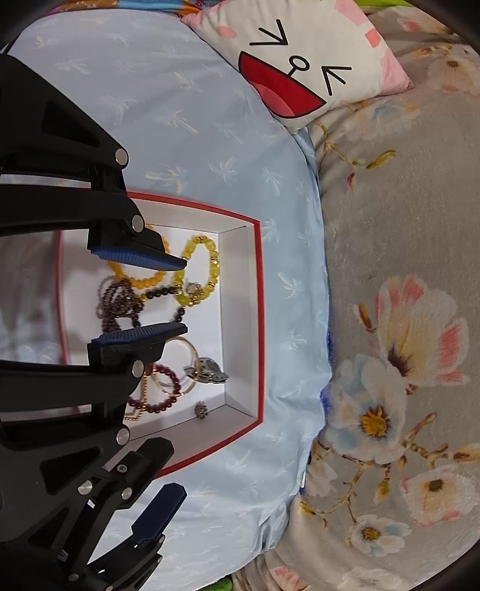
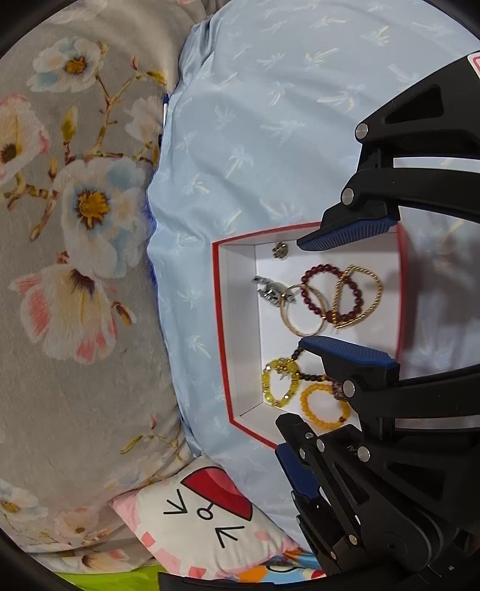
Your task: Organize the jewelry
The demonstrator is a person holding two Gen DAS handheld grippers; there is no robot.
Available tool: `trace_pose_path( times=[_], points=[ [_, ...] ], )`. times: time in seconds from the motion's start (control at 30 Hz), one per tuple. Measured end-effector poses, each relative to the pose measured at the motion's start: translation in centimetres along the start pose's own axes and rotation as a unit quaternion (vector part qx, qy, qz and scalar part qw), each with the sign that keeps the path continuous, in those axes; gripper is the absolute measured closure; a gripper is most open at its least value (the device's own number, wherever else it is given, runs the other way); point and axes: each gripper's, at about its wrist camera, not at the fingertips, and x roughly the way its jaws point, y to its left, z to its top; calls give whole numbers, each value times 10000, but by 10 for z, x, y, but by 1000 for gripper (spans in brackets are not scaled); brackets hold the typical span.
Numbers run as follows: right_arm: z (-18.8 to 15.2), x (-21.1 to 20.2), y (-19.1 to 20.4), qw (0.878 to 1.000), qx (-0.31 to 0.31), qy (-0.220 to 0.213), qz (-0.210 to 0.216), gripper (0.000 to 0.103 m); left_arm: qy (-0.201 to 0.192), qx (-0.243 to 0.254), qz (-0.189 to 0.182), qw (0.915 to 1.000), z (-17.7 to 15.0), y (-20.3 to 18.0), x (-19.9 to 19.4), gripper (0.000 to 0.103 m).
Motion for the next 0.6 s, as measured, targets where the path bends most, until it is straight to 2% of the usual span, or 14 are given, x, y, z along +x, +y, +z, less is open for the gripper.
trace_pose_path(
  times=[0.1, 0.17, 0.2, 0.27, 0.33, 0.5, 0.6],
  points=[
    [-9, -9, 1, 9999, -51, -22, -123, 55, -8, 53, 137, 9999, -8, -3, -8, 74],
    [-14, -14, -1, 9999, -2, -10, -148, 53, 5, 24, 216, 9998, -12, -3, -13, 63],
    [-16, -16, -3, 9999, 45, -8, -156, 49, -5, -2, 228, 9997, -14, -2, -15, 61],
    [-20, -22, -9, 9997, 186, -21, -165, 43, -37, -98, 276, 9996, -18, 1, -21, 49],
    [-24, -26, -15, 9994, 317, -33, -116, 38, -91, -158, 313, 9993, -21, 2, -27, 43],
    [-34, -33, -20, 9990, 412, -23, -142, 34, -88, -152, 462, 9988, -31, 0, -34, 34],
    [-38, -38, -20, 9990, 382, -56, -225, 31, -75, -227, 562, 9981, -36, 3, -38, 25]
  ],
)
